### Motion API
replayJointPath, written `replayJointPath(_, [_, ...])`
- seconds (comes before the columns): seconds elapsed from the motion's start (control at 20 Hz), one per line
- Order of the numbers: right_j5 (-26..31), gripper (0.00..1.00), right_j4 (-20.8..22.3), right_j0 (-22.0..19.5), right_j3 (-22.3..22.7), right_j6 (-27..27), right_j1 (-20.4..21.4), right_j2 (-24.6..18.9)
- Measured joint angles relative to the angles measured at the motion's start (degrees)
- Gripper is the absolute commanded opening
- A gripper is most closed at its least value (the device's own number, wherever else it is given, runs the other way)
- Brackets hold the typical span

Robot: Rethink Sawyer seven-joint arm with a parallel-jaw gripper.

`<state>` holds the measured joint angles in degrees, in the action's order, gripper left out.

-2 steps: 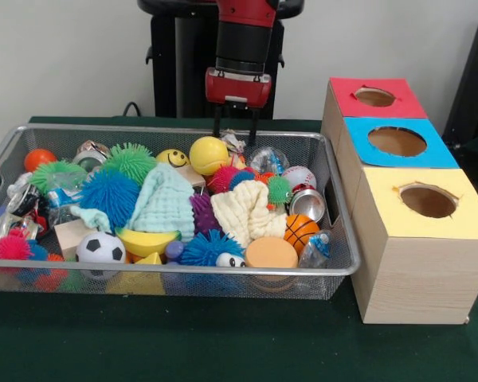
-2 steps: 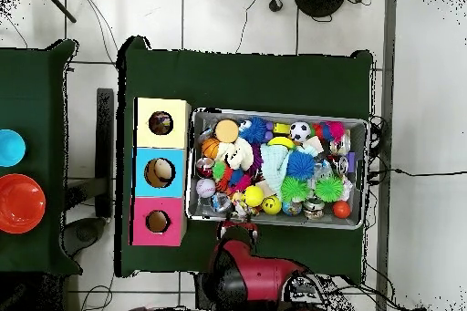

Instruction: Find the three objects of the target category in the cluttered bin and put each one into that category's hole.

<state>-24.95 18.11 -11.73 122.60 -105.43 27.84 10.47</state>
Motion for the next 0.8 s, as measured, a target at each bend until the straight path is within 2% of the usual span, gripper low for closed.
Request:
replayJointPath(0.05, [-0.5, 1.00, 0.0, 0.0, 0.0, 0.0, -0.2, 0.1])
replayJointPath(0.1, [-1.0, 0.00, 0.0, 0.0, 0.0, 0.0, -0.5, 0.2])
replayJointPath(0.45, [-3.3, 0.00, 0.0, -0.1, 0.0, 0.0, -1.3, 0.8])
replayJointPath(0.8, [-3.1, 0.00, 0.0, -0.2, 0.2, 0.0, 0.6, 0.8])
